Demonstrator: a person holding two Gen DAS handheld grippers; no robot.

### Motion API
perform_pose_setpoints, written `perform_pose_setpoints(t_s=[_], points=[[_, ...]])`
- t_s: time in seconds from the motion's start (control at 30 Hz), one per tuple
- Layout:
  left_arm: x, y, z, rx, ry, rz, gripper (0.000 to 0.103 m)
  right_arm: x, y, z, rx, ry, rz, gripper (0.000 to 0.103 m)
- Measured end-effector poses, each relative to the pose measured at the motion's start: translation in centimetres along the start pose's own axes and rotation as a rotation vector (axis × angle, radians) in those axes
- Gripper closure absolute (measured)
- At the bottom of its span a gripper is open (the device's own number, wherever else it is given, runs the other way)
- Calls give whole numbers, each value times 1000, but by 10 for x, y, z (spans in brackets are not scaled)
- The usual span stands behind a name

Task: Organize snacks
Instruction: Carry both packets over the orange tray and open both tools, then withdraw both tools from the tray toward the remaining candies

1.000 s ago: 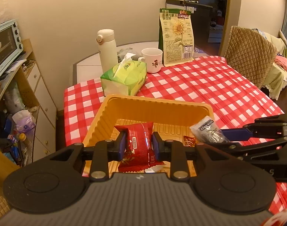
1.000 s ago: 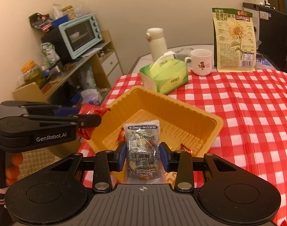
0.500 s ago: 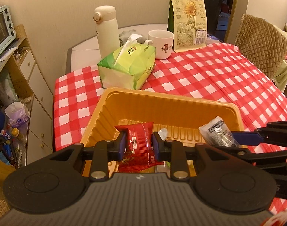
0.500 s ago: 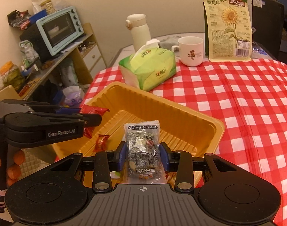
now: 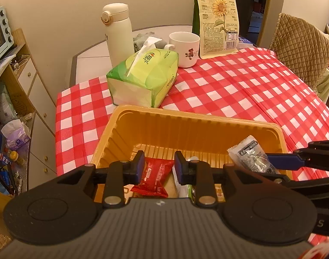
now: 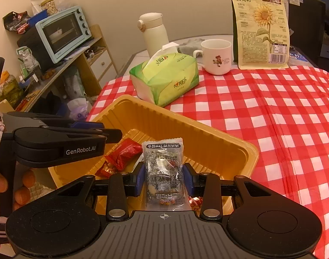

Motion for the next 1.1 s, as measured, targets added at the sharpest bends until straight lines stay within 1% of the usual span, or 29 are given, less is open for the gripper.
perform_pose_setpoints(t_s=[0.27,0.4,0.47,0.57,0.63,0.8,0.93,1.1], points=[[-4,6,5,-8,12,10,75,8,-1,1,-1,-1,10,65],[-6,9,8,-12,13,10,72,14,-2,2,-5,0,10,65],[-7,9,9,-14,13,9,71,17,-4,3,-16,-2,3,65],[-10,11,10,-16,16,10,67,18,-9,4,-25,-7,-24,65],[-12,12,10,-20,16,9,58,18,-12,4,-25,-4,-32,64],[-18,18,10,-23,16,10,56,11,-12,3,-31,-14,-34,61],[-25,22,9,-26,16,7,52,3,-4,2,-25,-22,-17,60],[-35,25,8,-32,8,1,49,-8,4,1,-19,-33,-10,58]])
Point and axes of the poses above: each gripper's, at about its wrist camera, not at the fingertips, and x roughly the way its jaws point, z to its left, y to its underside, the point moved 7 cm from there along x, roughly the way its jaws point, and after that the axes turned 2 degrees about -z, right-handed, at the moved point
